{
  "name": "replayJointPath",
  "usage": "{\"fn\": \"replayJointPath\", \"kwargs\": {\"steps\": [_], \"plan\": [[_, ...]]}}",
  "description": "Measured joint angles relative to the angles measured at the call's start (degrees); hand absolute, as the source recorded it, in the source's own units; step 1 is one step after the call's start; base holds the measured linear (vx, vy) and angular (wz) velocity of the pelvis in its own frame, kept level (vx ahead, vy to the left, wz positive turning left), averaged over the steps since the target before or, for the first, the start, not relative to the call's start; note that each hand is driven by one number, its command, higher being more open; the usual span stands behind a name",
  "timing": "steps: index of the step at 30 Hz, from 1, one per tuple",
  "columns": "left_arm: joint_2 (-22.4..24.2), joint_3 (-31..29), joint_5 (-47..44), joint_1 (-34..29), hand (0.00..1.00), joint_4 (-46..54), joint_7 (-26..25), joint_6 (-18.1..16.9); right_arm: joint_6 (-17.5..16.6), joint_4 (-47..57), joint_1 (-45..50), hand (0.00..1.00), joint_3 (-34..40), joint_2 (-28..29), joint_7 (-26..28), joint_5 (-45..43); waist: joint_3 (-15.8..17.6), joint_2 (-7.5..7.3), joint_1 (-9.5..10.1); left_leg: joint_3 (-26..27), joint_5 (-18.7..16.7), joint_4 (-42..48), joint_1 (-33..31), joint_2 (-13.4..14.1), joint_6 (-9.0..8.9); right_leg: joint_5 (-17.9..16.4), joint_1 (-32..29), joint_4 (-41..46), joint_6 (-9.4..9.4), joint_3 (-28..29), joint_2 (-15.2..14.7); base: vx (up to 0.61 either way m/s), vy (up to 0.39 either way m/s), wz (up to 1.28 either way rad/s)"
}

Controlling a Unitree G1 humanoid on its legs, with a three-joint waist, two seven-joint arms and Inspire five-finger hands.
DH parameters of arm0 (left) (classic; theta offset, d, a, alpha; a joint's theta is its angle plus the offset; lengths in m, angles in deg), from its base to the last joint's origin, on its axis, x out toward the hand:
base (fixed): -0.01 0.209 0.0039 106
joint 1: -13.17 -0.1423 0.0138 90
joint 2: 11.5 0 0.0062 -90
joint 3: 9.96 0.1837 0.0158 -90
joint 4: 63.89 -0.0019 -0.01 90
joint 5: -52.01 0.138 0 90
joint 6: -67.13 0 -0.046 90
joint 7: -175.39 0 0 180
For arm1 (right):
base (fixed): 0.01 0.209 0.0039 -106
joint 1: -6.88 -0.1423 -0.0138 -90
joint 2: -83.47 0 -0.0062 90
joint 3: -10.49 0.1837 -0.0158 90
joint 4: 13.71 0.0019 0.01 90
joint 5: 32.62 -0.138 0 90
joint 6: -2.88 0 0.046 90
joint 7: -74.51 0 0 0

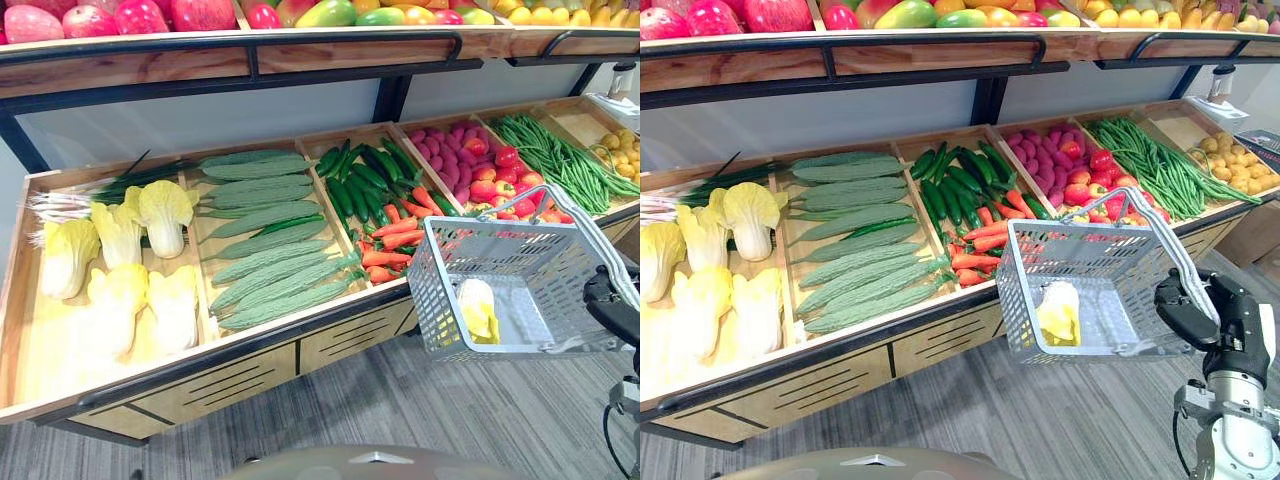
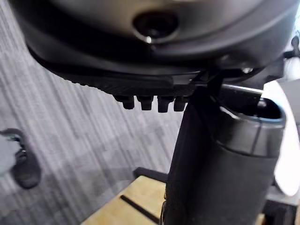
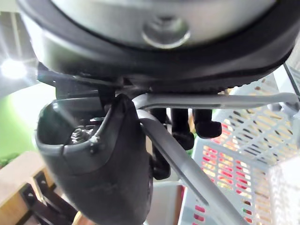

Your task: Pick vegetable in the basket

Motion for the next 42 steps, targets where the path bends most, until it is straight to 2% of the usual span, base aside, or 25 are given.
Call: {"fn": "replayJointPath", "kwargs": {"steps": [7, 12, 17, 22, 25, 30, 34, 36, 37, 40, 41, 42], "plan": [[-0.49, 7.99, 4.74, 0.21, 1.0, -0.72, 2.19, 0.54, -0.03, 0.04, 0.31, 0.0, -2.41, 0.04, 0.02, -0.29, 0.14, -1.27, -0.13, 1.25, -0.88, 0.72, 1.28, 0.13, 0.06, -0.71, 0.36, 0.89, -0.12, 1.24, 0.13, 0.04, 0.002, -0.1], [-0.88, 14.31, 9.2, 0.42, 1.0, -0.72, 3.61, 0.74, -0.03, 0.08, 1.13, 0.0, -3.9, 0.16, 0.17, -0.31, 0.53, -1.96, -0.27, 2.44, -3.43, 4.06, 1.29, 0.56, 0.09, -1.26, 0.7, 1.76, -0.01, 2.69, 0.13, 0.01, 0.018, -0.15], [-1.26, 16.44, 10.76, 0.27, 1.0, -0.73, 3.79, 0.8, -0.02, 0.12, 1.82, 0.0, -4.35, 2.65, 0.44, -0.3, 1.0, -2.43, -0.42, 4.1, -6.15, 8.19, 1.29, 1.38, 0.03, -1.91, 0.84, 3.01, 0.07, 4.61, 0.81, 0.01, 0.016, -0.19], [-1.36, 16.36, 10.65, 0.09, 1.0, -0.74, 4.27, 1.56, 0.0, 0.22, 2.24, 0.0, -4.87, 2.93, 1.7, -0.28, 3.05, -1.99, -0.28, 7.36, -11.19, 16.36, 1.32, 4.34, -0.07, -2.49, 0.89, 5.91, 0.29, 8.75, 2.67, 0.0, 0.042, -0.42], [-1.44, 15.95, 9.68, 0.15, 1.0, -0.71, 4.26, 1.55, 0.01, 0.35, 3.19, 0.0, -5.47, 3.15, 2.25, 0.0, 5.57, -1.63, -0.54, 8.99, -15.24, 22.52, 1.89, 6.25, 0.02, -4.66, 0.69, 10.25, 0.85, 11.0, 3.84, -0.07, 0.076, -0.38], [-1.52, 13.11, 9.72, -0.04, 1.0, -0.72, 4.18, 1.61, 1.42, 0.89, 6.87, 0.0, -5.74, 4.91, 2.65, 0.97, 6.41, -1.35, -1.63, 10.9, -19.64, 28.93, 2.36, 7.14, 1.12, -7.64, -0.3, 16.17, 2.15, 13.43, 3.89, -0.08, 0.103, -0.23], [-2.7, 10.91, 9.77, -0.07, 1.0, -0.71, 3.78, 1.62, 2.43, 0.89, 9.19, 0.0, -5.66, 5.1, 2.75, 1.31, 6.69, -1.11, -2.4, 13.04, -21.12, 30.63, 3.98, 7.05, 1.72, -7.92, 0.21, 17.37, 2.56, 15.18, 3.62, -0.07, 0.112, -0.25], [-3.89, 9.39, 10.07, 0.16, 1.0, -0.66, 3.46, 1.61, 2.87, 0.89, 11.03, 0.0, -4.92, 5.63, 3.16, 1.37, 6.71, -1.38, -3.46, 13.04, -21.79, 31.16, 4.48, 6.81, 1.78, -8.32, 0.93, 17.89, 3.05, 15.12, 3.0, -0.07, 0.077, 0.01], [-4.15, 9.39, 10.44, 0.18, 1.0, -0.58, 3.49, 1.61, 2.92, 0.9, 11.46, 0.0, -4.29, 6.19, 3.36, 1.38, 6.63, -1.51, -3.49, 13.05, -22.17, 31.17, 4.66, 6.73, 1.36, -8.4, 1.05, 17.97, 3.03, 15.11, 2.92, -0.08, 0.062, 0.01], [-4.71, 9.72, 13.23, 0.34, 1.0, -0.57, 3.86, 1.68, 3.12, 1.26, 12.79, 0.0, -2.52, 7.69, 3.75, 1.41, 6.6, -1.6, -4.48, 13.12, -22.82, 31.99, 4.66, 6.97, 1.91, -8.72, 1.13, 18.21, 2.67, 15.06, 2.99, -0.05, 0.031, -0.01], [-4.71, 10.2, 13.55, 0.36, 1.0, -0.52, 4.0, 1.7, 3.63, 2.64, 13.12, 0.0, -1.87, 8.79, 3.71, 1.41, 6.63, -1.47, -4.98, 13.26, -23.01, 32.62, 4.09, 7.4, 2.07, -8.52, 0.63, 17.94, 2.82, 15.13, 3.56, -0.05, 0.023, -0.24], [-4.56, 11.36, 13.54, 0.27, 1.0, 0.05, 4.02, 1.76, 3.78, 4.25, 13.16, 0.0, -1.76, 9.58, 3.64, 1.41, 6.66, -0.53, -4.97, 14.69, -23.57, 34.24, 2.97, 9.29, 2.14, -6.87, -0.57, 16.64, 3.09, 16.1, 4.83, -0.05, 0.017, -0.46]]}}
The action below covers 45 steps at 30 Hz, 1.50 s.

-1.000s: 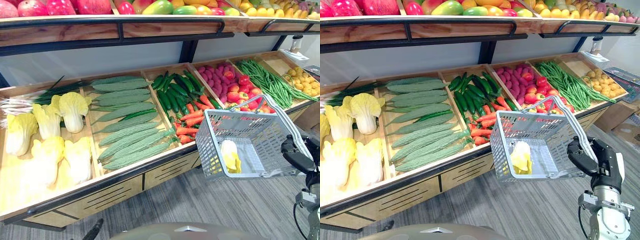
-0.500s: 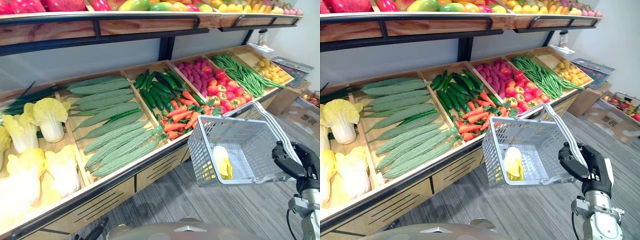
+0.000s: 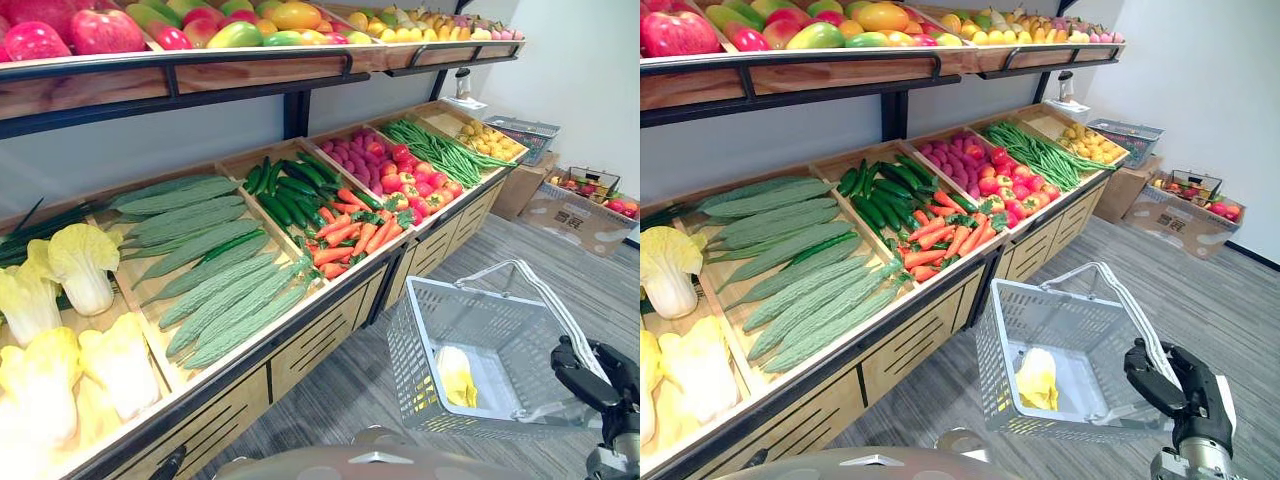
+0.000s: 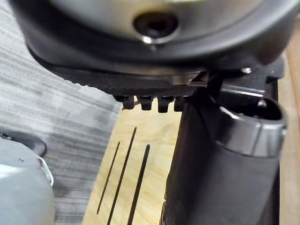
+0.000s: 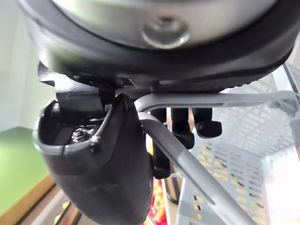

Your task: Pick vegetable in the basket

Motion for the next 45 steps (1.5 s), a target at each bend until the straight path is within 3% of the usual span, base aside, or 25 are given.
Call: {"fn": "replayJointPath", "kwargs": {"steps": [2, 3, 4, 5, 7, 8, 10, 11, 13, 14, 15, 16, 17, 21, 23, 33, 36, 37, 38, 39, 41, 42, 43, 44, 45], "plan": [[0.0, 2.21, -0.01, -0.18, 1.0, 1.4, -0.04, 0.1, 0.01, 1.45, -0.77, 0.0, -0.67, 0.13, 0.07, -0.01, 0.12, 1.47, 0.62, 2.35, -0.36, 2.18, -2.15, 3.27, -0.04, 3.69, -2.23, -2.2, 0.36, 1.76, 2.08, -0.06, 0.054, -0.96], [-0.15, 3.82, -0.08, 0.03, 1.0, 2.36, -0.66, 0.3, 0.0, 2.0, -2.36, 0.0, -1.53, 0.21, 0.06, -0.01, 0.25, 2.26, 1.26, 5.1, -0.27, 2.71, -3.08, 5.37, -0.11, 7.37, -4.79, -3.3, -0.13, -0.71, 2.91, -0.11, 0.038, -1.41], [-0.18, 4.77, -0.07, 0.61, 1.0, 2.73, -1.44, 0.44, -0.02, 3.54, -2.82, 0.0, -1.68, 0.76, 0.02, -0.01, 1.35, 2.56, 1.89, 7.74, 0.1, 2.45, -3.25, 6.43, 0.33, 10.42, -5.59, -6.0, -2.22, -8.3, 1.63, -0.13, -0.017, -1.12], [-0.18, 5.19, -0.06, 0.8, 1.0, 2.74, -1.69, 0.44, -0.04, 4.3, -2.76, 0.0, -1.67, 0.96, -0.2, -0.01, 2.05, 2.63, 1.78, 8.16, 0.24, 2.26, -3.55, 6.69, 1.21, 9.92, -5.87, -5.62, -2.96, -11.91, 0.21, -0.1, -0.014, -0.63], [-0.87, 8.31, -0.04, 0.98, 1.0, 2.79, -1.12, 0.43, -0.04, 4.97, -2.66, 0.0, -1.66, 1.09, -1.2, 0.23, 2.15, 1.3, 1.74, 11.42, 1.61, 0.59, -2.76, 6.75, 1.94, 6.57, -7.7, 5.09, -7.2, -26.12, -7.86, -0.01, 0.049, -0.39], [-0.93, 8.55, -0.04, 1.09, 1.0, 2.81, -0.93, 0.42, -0.04, 4.97, -2.72, 0.0, -1.66, 1.06, -1.23, 0.58, 2.06, 1.16, 1.84, 11.81, 1.88, 0.29, -2.64, 6.76, 1.94, 5.65, -7.65, 6.81, -7.29, -27.91, -9.1, 0.01, 0.018, -0.57], [-1.28, 10.03, -0.09, 1.14, 1.0, 3.31, -0.37, -0.33, -0.04, 3.79, -6.96, 0.0, -3.88, -0.57, -1.35, 1.22, 1.14, -0.27, 2.31, 16.2, 3.73, -0.99, -2.46, 6.93, 1.23, 0.54, -7.53, 14.79, -8.74, -38.09, -15.98, -0.02, -0.075, -0.9], [-1.33, 10.0, -0.15, 1.2, 1.0, 3.33, -0.36, -0.35, -0.04, 3.4, -7.72, 0.0, -4.44, -1.09, -1.36, 1.22, 0.94, -0.75, 2.41, 16.87, 3.79, -0.8, -2.26, 7.0, 1.04, 0.28, -7.77, 14.69, -8.62, -39.36, -16.61, -0.02, -0.127, -1.2], [-0.56, 9.87, -0.66, 2.49, 1.0, 2.53, -0.24, -0.17, -0.03, 0.73, -12.15, 0.0, -7.42, -5.64, -1.82, 1.21, 0.77, -0.27, 3.47, 20.21, 3.94, -0.77, -1.81, 8.07, 0.02, 0.16, -8.35, 10.91, -7.96, -44.03, -14.74, -0.01, -0.114, -1.12], [0.25, 9.84, -0.8, 3.12, 1.0, 2.38, -0.11, -0.27, -0.04, -0.77, -14.27, 0.0, -8.95, -7.43, -2.05, 1.21, -0.23, 1.15, 4.84, 21.91, 5.5, -3.43, -1.72, 8.65, -0.12, 0.81, -7.48, 4.53, -6.43, -44.24, -12.26, 0.02, -0.134, -0.96], [1.38, 9.79, -1.14, 3.32, 1.0, 2.17, 0.16, -1.12, -0.05, -1.37, -15.77, 0.0, -10.1, -8.57, -2.07, 1.2, -0.67, 1.56, 4.86, 23.75, 7.27, -5.36, -1.18, 8.64, -1.01, -0.52, -7.77, 6.62, -7.93, -46.93, -13.47, 0.1, -0.152, -0.8], [0.88, 9.43, -1.27, 3.42, 1.0, 2.41, 0.32, -1.94, -0.06, -1.51, -16.1, 0.0, -11.05, -9.67, -2.05, 1.15, -0.55, -0.18, 5.0, 24.49, 8.43, -6.12, -0.28, 7.28, -1.46, -2.73, -7.51, 7.29, -5.91, -47.38, -14.75, 0.13, -0.15, -0.38], [1.09, 9.03, -1.31, 3.65, 1.0, 1.89, 0.25, -1.58, -0.05, -2.18, -16.66, 0.0, -11.54, -10.43, -2.02, 1.13, -0.42, 0.33, 5.03, 24.58, 9.05, -6.26, 0.04, 7.69, -1.76, -2.31, -7.44, 6.88, -6.22, -47.06, -13.76, 0.09, -0.156, -0.27], [3.67, 8.86, -1.28, 2.01, 1.0, 0.01, 0.32, -1.18, -0.06, -2.35, -16.59, 0.0, -12.71, -13.84, -0.94, 0.36, -1.08, 1.35, 5.09, 24.81, 14.52, -10.23, 0.03, 9.82, 0.44, 2.63, -3.9, -5.35, -8.25, -46.99, -6.48, 0.08, -0.173, -0.22], [3.87, 8.85, -1.27, 1.88, 1.0, -0.79, 0.22, -1.24, -0.07, -2.29, -16.06, 0.0, -12.69, -14.59, -0.84, -0.45, -0.99, 0.95, 5.01, 24.72, 16.45, -10.43, 0.18, 10.91, 1.22, 5.49, -1.14, -11.75, -8.83, -46.76, -3.61, 0.05, -0.152, -0.17], [2.09, 13.46, 1.63, 1.07, 1.0, -0.73, 0.31, -1.21, -0.27, -0.77, -11.79, 0.0, -9.51, -14.55, -0.47, -1.83, -0.91, 0.77, 3.94, 23.65, 18.93, -12.26, 3.27, 9.75, 0.16, 10.97, 4.31, -22.87, -8.85, -43.13, -0.63, 0.03, 0.004, -0.17], [1.74, 14.51, 1.73, 0.98, 1.0, -0.73, 0.41, -1.22, -0.3, -0.78, -11.89, 0.0, -9.32, -14.54, -0.49, -1.84, -0.84, 0.9, 3.71, 17.53, 19.14, -10.45, 3.35, 9.46, 0.48, 11.97, 4.64, -24.06, -9.13, -39.75, 0.23, 0.02, 0.045, -0.63], [1.16, 15.2, 1.74, 0.78, 1.0, -0.8, 0.44, -1.23, -0.66, -0.78, -12.15, 0.0, -10.02, -14.43, -0.5, -1.84, -0.23, 0.37, 4.16, 8.82, 19.53, -5.76, 1.77, 9.32, 2.17, 12.02, 5.24, -23.89, -9.69, -36.47, 0.5, 0.0, 0.032, -0.93], [1.1, 15.45, 1.74, 0.79, 1.0, -0.86, 0.42, -1.26, -0.98, -0.81, -12.2, 0.0, -10.34, -14.42, -0.55, -1.84, 0.12, -0.2, 4.6, 4.2, 16.65, -4.21, 1.01, 8.13, 2.36, 11.93, 5.3, -23.82, -9.83, -34.81, 0.21, -0.02, 0.098, -1.4], [1.18, 16.23, 1.66, 0.67, 1.0, -0.98, 0.43, -1.43, -1.36, -1.17, -13.15, 0.0, -11.31, -14.24, -0.97, -1.84, 0.45, 0.0, 5.36, -5.72, 9.52, -4.24, -0.2, 3.01, 1.44, 11.32, 4.68, -22.52, -10.8, -30.57, -0.17, -0.05, 0.163, -1.27], [1.46, 17.36, 1.2, 0.41, 1.0, -1.42, 0.69, -1.55, -1.49, -1.87, -14.43, 0.0, -13.7, -14.3, -1.04, -1.91, 1.25, 0.96, 6.72, -17.91, 4.35, -4.91, -2.18, -4.0, 1.58, 10.72, 2.92, -19.63, -11.28, -24.37, 0.39, -0.08, 0.217, -1.79], [1.85, 17.48, 1.03, 0.36, 1.0, -1.57, 0.75, -1.75, -1.53, -1.91, -14.08, 0.0, -14.89, -14.36, -0.95, -2.38, 1.63, 2.1, 7.08, -23.46, 4.32, -9.26, -2.95, -7.05, 2.02, 10.27, 1.46, -17.85, -10.95, -21.37, 1.73, -0.1, 0.193, -1.7], [2.21, 17.53, 0.82, 0.38, 1.0, -1.6, 0.73, -1.89, -1.59, -1.87, -13.78, 0.0, -15.27, -14.73, -0.85, -2.81, 1.93, 3.3, 7.11, -25.6, 5.1, -12.79, -3.21, -7.71, 2.32, 10.02, 0.95, -17.02, -10.67, -20.19, 2.89, -0.1, 0.175, -1.59], [2.41, 17.56, 0.55, 0.46, 1.0, -2.54, 0.74, -2.14, -1.64, -2.64, -13.29, 0.0, -16.41, -14.15, -0.64, -2.82, 2.13, 4.24, 7.73, -25.79, 4.41, -14.04, -2.7, -7.16, -0.03, 10.19, 0.49, -15.47, -10.23, -17.58, 4.18, 0.01, 0.185, -1.04], [1.84, 17.89, -0.23, 1.18, 1.0, -2.92, 0.73, -2.61, -1.66, -2.7, -11.54, 0.0, -17.09, -13.86, -0.4, -2.82, 2.27, 3.54, 6.36, -25.19, 5.01, -14.92, -2.38, -8.61, 0.51, 9.85, -1.3, -13.15, -8.92, -16.7, 3.3, 0.04, 0.16, -0.81]]}}
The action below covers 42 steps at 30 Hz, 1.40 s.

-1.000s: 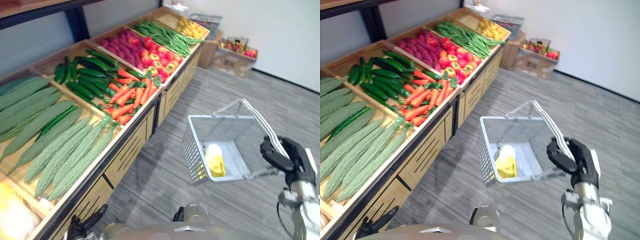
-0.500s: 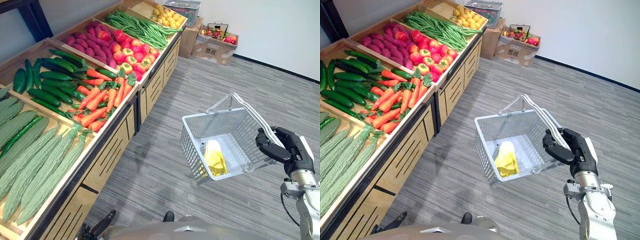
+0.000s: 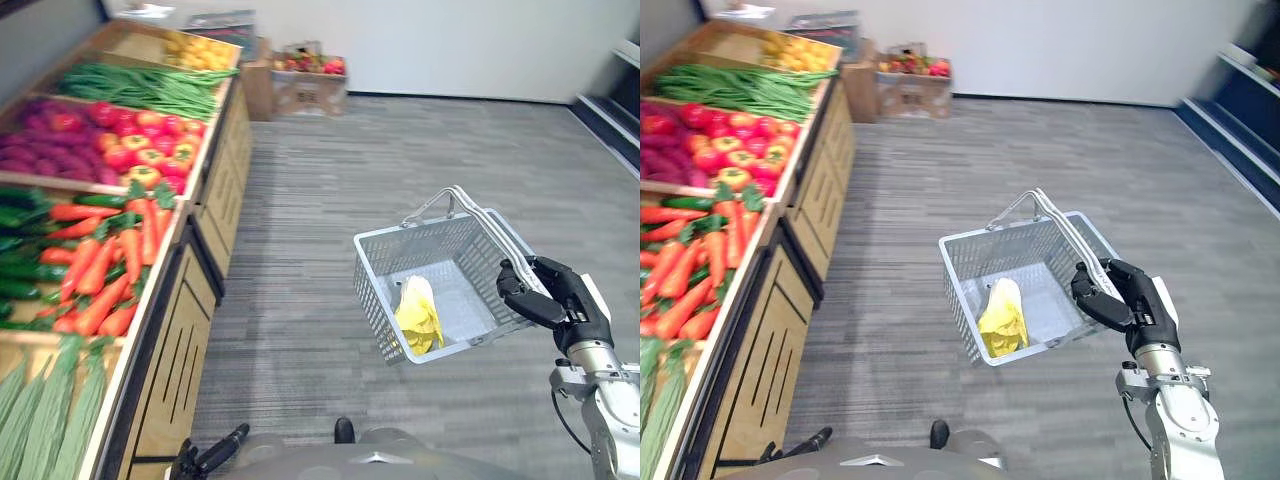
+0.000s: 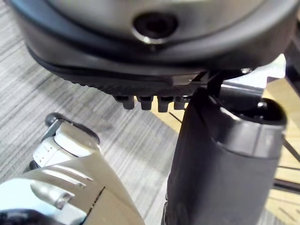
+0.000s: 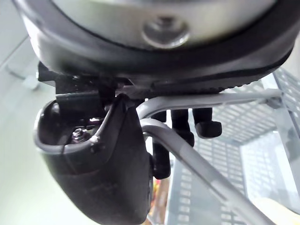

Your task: Pick vegetable in the basket

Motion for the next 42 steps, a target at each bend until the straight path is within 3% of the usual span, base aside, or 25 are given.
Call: {"fn": "replayJointPath", "kwargs": {"steps": [3, 7, 15, 26, 36, 42], "plan": [[-0.48, 0.61, -0.52, 1.39, 1.0, 0.1, 0.48, -0.06, 0.02, -2.8, 0.62, 0.0, -0.18, -0.75, 0.44, 1.53, 0.38, -0.92, -0.4, 2.85, 1.91, -2.95, 2.07, -1.56, -0.27, -0.87, -1.65, 2.21, 1.03, 2.67, -0.89, 0.05, 0.132, -0.4], [-0.23, 2.66, -0.51, 1.94, 1.0, 0.63, 0.71, -0.08, 0.06, -5.94, 0.69, 0.0, -0.13, -2.66, 0.59, 4.02, 0.37, 1.42, -1.27, 4.11, 3.75, -6.22, 3.7, -3.29, 0.56, -0.86, -2.93, 2.22, 1.91, 5.61, -1.77, 0.07, 0.09, -0.31], [-0.51, 8.65, -0.48, 2.66, 1.0, 3.33, 1.56, -0.35, 0.17, -9.74, 1.88, 0.0, 0.05, -1.61, -0.24, 4.55, -0.5, 2.17, -1.73, 4.11, 7.13, -11.26, 6.58, -4.76, 1.03, -0.99, -3.24, 2.16, 2.29, 8.39, -2.47, 0.0, 0.016, -0.18], [-1.84, 9.67, -0.31, 0.91, 1.0, 2.12, 1.86, -0.19, 0.42, -11.52, 1.27, 0.0, 0.96, 4.06, -2.19, 6.79, -1.58, 0.88, -1.45, 6.48, 5.22, -13.19, 6.6, -5.37, 1.21, 0.66, -5.12, 1.16, 4.09, 11.21, -2.58, -0.05, 0.028, -0.15], [-2.07, 10.12, -0.27, 1.06, 1.0, 1.93, 1.85, -0.09, 0.53, -12.76, -0.32, 0.0, 0.69, 4.15, -2.54, 6.9, -2.3, 1.32, -0.47, 7.83, 5.4, -13.44, 6.66, -5.61, 1.68, 1.39, -5.45, -0.01, 4.64, 13.02, -2.42, 0.08, 0.051, -0.08], [-2.18, 10.12, -0.38, 1.1, 1.0, 2.19, 1.85, -0.12, 0.53, -12.76, -1.78, 0.0, -0.93, 4.16, -2.57, 6.94, -2.18, 0.61, 0.48, 9.77, 4.93, -13.24, 7.13, -5.77, 2.15, 1.9, -5.43, -0.86, 5.17, 15.33, -2.08, 0.02, 0.036, -0.2]]}}
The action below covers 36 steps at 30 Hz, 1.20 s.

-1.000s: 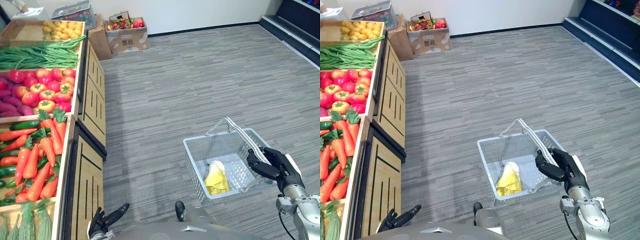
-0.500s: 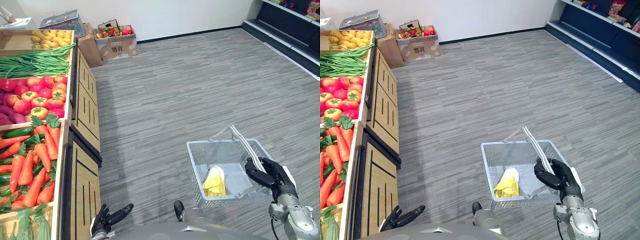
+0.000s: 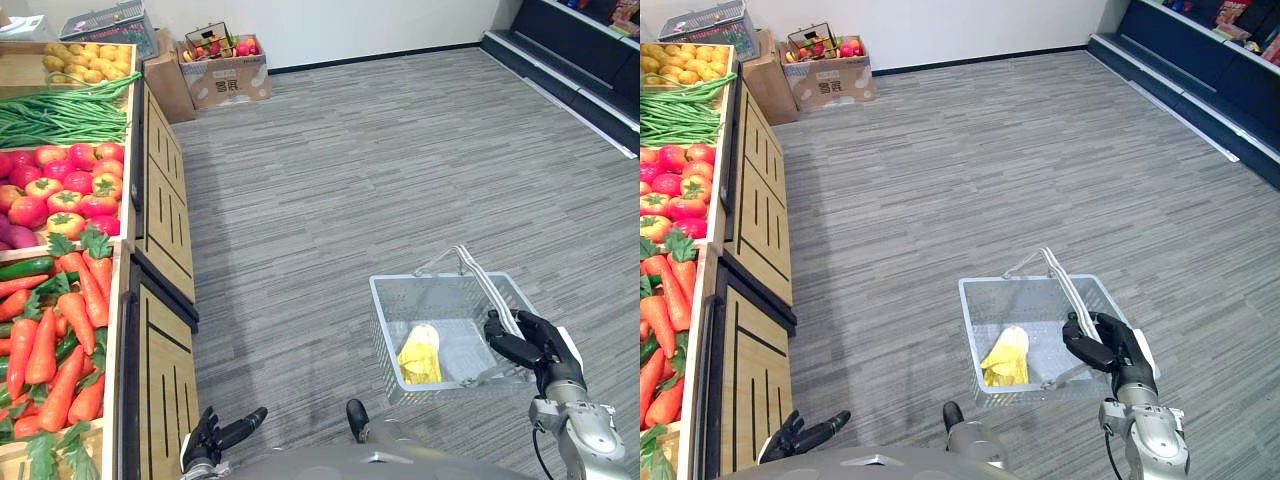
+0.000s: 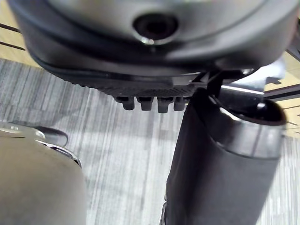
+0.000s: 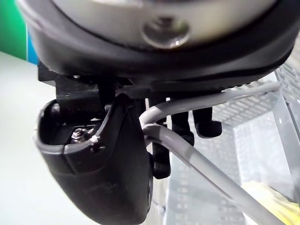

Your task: Pick vegetable in the basket

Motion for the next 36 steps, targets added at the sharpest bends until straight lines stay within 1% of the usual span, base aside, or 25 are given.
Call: {"fn": "replayJointPath", "kwargs": {"steps": [3, 7, 8, 10, 11, 13, 14, 15, 17, 18, 19, 20, 21, 22, 23, 24, 25, 26, 27, 28, 29, 31, 32, 34, 36], "plan": [[0.0, 0.0, -0.03, -0.14, 1.0, 0.02, -0.02, 0.0, 0.01, -0.05, -0.73, 0.0, -0.38, 0.01, -0.03, 0.94, 0.08, -0.13, 1.22, 1.96, -1.51, 1.41, 0.47, 0.24, 0.29, 0.12, 0.16, 0.04, 0.21, 1.65, 0.75, -0.02, 0.028, -0.31], [-0.05, -0.1, -0.33, -0.34, 1.0, 0.02, -0.03, 0.0, 0.02, -0.07, -0.76, 0.0, -0.4, 0.03, -0.15, 1.02, 0.07, -0.36, 1.4, 2.67, -3.17, 3.59, 0.31, 0.46, 0.62, -0.21, 0.46, 0.45, -0.1, 1.98, 0.8, -0.02, 0.035, -0.13], [-0.15, -0.12, -0.46, -0.32, 1.0, 0.13, -0.02, 0.0, 0.04, -0.06, -0.75, 0.0, -0.36, 0.15, -0.23, 1.07, 0.18, -0.67, 1.38, 2.71, -3.76, 4.73, 0.0, 0.39, 0.86, -0.93, -0.05, 2.05, -0.02, 1.93, 0.84, -0.01, 0.034, 0.02], [-0.6, -0.23, -0.56, -0.3, 1.0, 0.6, -0.02, 0.0, 0.12, -0.06, -0.66, 0.0, -0.07, 1.52, -0.74, 1.28, 0.3, -1.33, 1.38, 2.42, -5.0, 7.27, -0.72, 0.09, 1.21, -3.5, -2.01, 7.62, 0.49, 1.57, 0.92, -0.01, 0.023, 0.11], [-1.12, -0.29, -0.55, -0.3, 1.0, 0.85, -0.03, 0.0, 0.34, -0.06, -0.36, 0.0, 0.02, 2.97, -0.84, 1.72, 0.86, -2.3, 1.24, 1.88, -6.12, 9.15, -0.69, -0.22, 1.51, -5.79, -2.8, 11.92, 0.55, 0.88, 0.81, -0.03, -0.001, 0.23], [-1.72, -0.51, -0.54, -0.27, 1.0, 1.13, -0.15, 0.02, 0.89, 0.08, 0.75, 0.0, 0.08, 5.36, -0.83, 2.01, 1.54, -3.34, 1.17, 0.31, -8.59, 13.05, -0.54, -0.47, 1.92, -9.12, -3.07, 18.16, 0.31, -1.52, 0.15, -0.06, -0.005, 0.36], [-1.9, -0.51, -0.54, -0.26, 1.0, 1.13, -0.16, 0.03, 0.95, 0.21, 1.29, 0.0, 0.08, 5.86, -0.81, 2.01, 1.62, -3.61, 1.15, -0.08, -9.21, 14.03, -0.5, -0.6, 2.12, -9.79, -3.3, 19.93, 0.04, -2.67, -0.18, -0.09, 0.022, 0.42], [-2.08, -0.56, -0.55, -0.32, 1.0, 1.13, -0.18, 0.17, 1.02, 0.69, 2.23, 0.0, 0.18, 6.95, -0.82, 2.02, 1.84, -3.8, 1.13, -1.17, -10.55, 15.3, -0.17, -0.98, 2.81, -10.52, -4.35, 24.6, -0.81, -5.83, -1.19, -0.08, 0.034, 0.33], [-2.21, -0.59, -0.56, -0.36, 1.0, 1.14, -0.26, 0.3, 1.03, 1.02, 3.04, 0.0, 0.21, 7.7, -0.78, 2.02, 2.04, -3.97, 0.7, -2.6, -11.05, 14.99, 1.19, -1.97, 3.87, -10.76, -5.96, 30.16, -1.27, -9.86, -3.28, -0.06, 0.049, 0.37], [-2.19, -0.56, -0.56, -0.57, 1.0, 1.15, -0.32, 0.33, 1.04, 1.2, 3.45, 0.0, 0.23, 7.79, -0.78, 2.04, 2.45, -3.57, 0.46, -3.05, -11.15, 14.74, 1.77, -2.17, 4.15, -10.95, -6.47, 32.02, -1.62, -10.79, -3.77, 0.0, 0.041, 0.44], [-2.12, -0.54, -0.74, -1.21, 1.0, 1.23, -0.54, 0.4, 1.22, 1.7, 4.25, 0.0, 0.45, 8.21, -0.77, 2.05, 2.42, -3.68, -0.17, -4.01, -11.38, 14.44, 2.71, -2.3, 4.45, -12.28, -7.03, 34.23, -2.96, -12.34, -4.51, 0.07, 0.024, 0.35], [-2.2, -0.55, -1.08, -1.93, 1.0, 1.29, -0.79, 0.46, 1.63, 2.41, 4.31, 0.0, 0.64, 8.77, -0.84, 2.06, 2.16, -3.29, -0.39, -4.4, -11.58, 13.72, 3.5, -2.29, 4.36, -12.75, -7.91, 33.66, -3.61, -13.07, -4.78, 0.14, 0.004, 0.29], [-2.21, -0.55, -1.27, -1.99, 1.0, 1.3, -1.01, 0.56, 1.64, 2.79, 4.3, 0.0, 0.89, 8.81, -0.85, 2.05, 2.05, -3.08, -0.41, -4.59, -11.72, 13.29, 3.54, -2.24, 4.26, -12.67, -9.26, 31.9, -3.51, -13.46, -5.2, 0.22, -0.043, 0.16], [-2.12, -0.53, -2.3, -1.98, 1.0, 1.65, -1.13, 0.58, 1.64, 3.03, 4.16, 0.0, 1.52, 8.81, -0.85, 2.03, 1.84, -2.44, -0.41, -4.92, -11.95, 12.66, 3.47, -1.79, 3.79, -12.13, -11.09, 27.71, -2.76, -13.77, -5.45, 0.23, -0.082, 0.16], [-2.1, -0.53, -2.51, -1.98, 1.0, 1.87, -1.18, 0.58, 1.64, 3.02, 4.08, 0.0, 1.9, 8.81, -0.87, 2.02, 1.92, -2.28, -0.44, -5.21, -12.03, 12.53, 3.51, -1.36, 3.33, -11.5, -11.57, 24.72, -1.93, -14.03, -5.41, 0.3, -0.137, 0.26], [-2.12, -0.5, -2.6, -1.92, 1.0, 2.14, -1.25, 0.59, 1.74, 2.97, 3.99, 0.0, 2.42, 8.62, -1.08, 2.02, 1.84, -1.73, -0.59, -5.9, -12.22, 11.77, 4.4, -0.02, 1.84, -6.49, -11.25, 20.0, -0.26, -14.81, -5.03, 0.37, -0.156, 0.3], [-1.75, -0.3, -2.66, -1.43, 1.0, 2.06, -1.43, 1.07, 1.98, 2.76, 3.81, 0.0, 2.93, 8.1, -1.63, 2.02, 1.71, 0.2, -0.74, -6.79, -12.28, 10.2, 5.13, 2.13, 0.42, -3.23, -9.6, 17.91, -1.06, -17.35, -3.72, 0.38, -0.139, 0.27], [-1.69, -0.22, -2.64, -1.3, 1.0, 2.31, -1.28, 1.23, 2.1, 2.77, 3.36, 0.0, 2.99, 8.09, -2.0, 2.02, 1.54, 1.36, -0.46, -6.86, -11.29, 9.05, 5.4, 2.8, -0.37, -3.56, -9.58, 18.14, -1.8, -17.92, -3.25, 0.38, -0.146, 0.28], [-1.46, -0.23, -2.66, -0.06, 1.0, 2.89, -1.16, 1.22, 2.34, 2.78, 2.43, 0.0, 3.06, 7.85, -2.2, 2.03, 1.9, 1.39, -0.52, -7.9, -9.28, 6.67, 6.09, 3.01, -1.04, -4.73, -10.54, 20.0, -3.18, -18.5, -3.17, 0.28, -0.122, 0.21], [-1.32, -0.32, -2.66, 0.47, 1.0, 3.18, -1.27, 1.2, 2.63, 2.78, 2.04, 0.0, 3.09, 7.83, -2.24, 2.04, 2.05, 1.17, -0.48, -8.24, -8.18, 5.45, 6.6, 3.14, -0.98, -5.27, -10.89, 20.97, -3.74, -18.75, -3.19, 0.3, -0.186, 0.32], [-1.16, -0.55, -2.66, 1.51, 1.0, 3.68, -1.37, 1.15, 2.7, 2.86, 1.79, 0.0, 3.08, 7.95, -2.19, 2.04, 1.97, 1.24, -0.49, -9.31, -6.39, 4.48, 7.49, 3.24, -0.96, -6.77, -10.74, 22.55, -3.99, -19.05, -3.37, 0.3, -0.231, 0.28], [-0.89, -0.59, -2.65, 2.16, 1.0, 3.98, -1.41, 0.7, 2.68, 3.7, 1.65, 0.0, 3.08, 7.95, -1.95, 1.97, 1.6, 0.75, -0.59, -10.74, -5.9, 5.33, 7.51, 3.56, -0.95, -9.96, -10.77, 24.6, -3.72, -19.34, -3.39, 0.25, -0.208, 0.21], [-0.85, -0.6, -2.65, 2.35, 1.0, 3.85, -1.52, 0.58, 2.67, 4.41, 1.45, 0.0, 3.08, 8.12, -1.88, 1.92, 1.3, 0.4, -0.83, -11.7, -6.06, 6.23, 7.14, 3.8, -1.19, -12.43, -10.85, 25.09, -3.77, -19.74, -3.4, 0.16, -0.146, 0.2], [-0.54, -0.5, -2.62, 2.21, 1.0, 3.36, -1.73, 0.58, 2.67, 4.48, 1.8, 0.0, 3.2, 8.24, -1.85, 1.75, -0.57, 0.79, -2.66, -14.46, -6.27, 10.17, 3.47, 5.24, -1.58, -14.61, -10.71, 24.63, -4.14, -22.78, -3.09, 0.22, -0.209, 0.53], [-0.24, -0.23, -2.62, 2.22, 1.0, 3.33, -1.76, 0.59, 2.68, 4.48, 1.85, 0.0, 3.25, 8.24, -1.78, 0.96, -1.18, 1.16, -3.15, -15.64, -5.96, 14.85, 0.89, 6.52, -1.83, -15.05, -9.56, 23.73, -5.34, -24.81, -2.41, 0.23, -0.17, 0.46]]}}
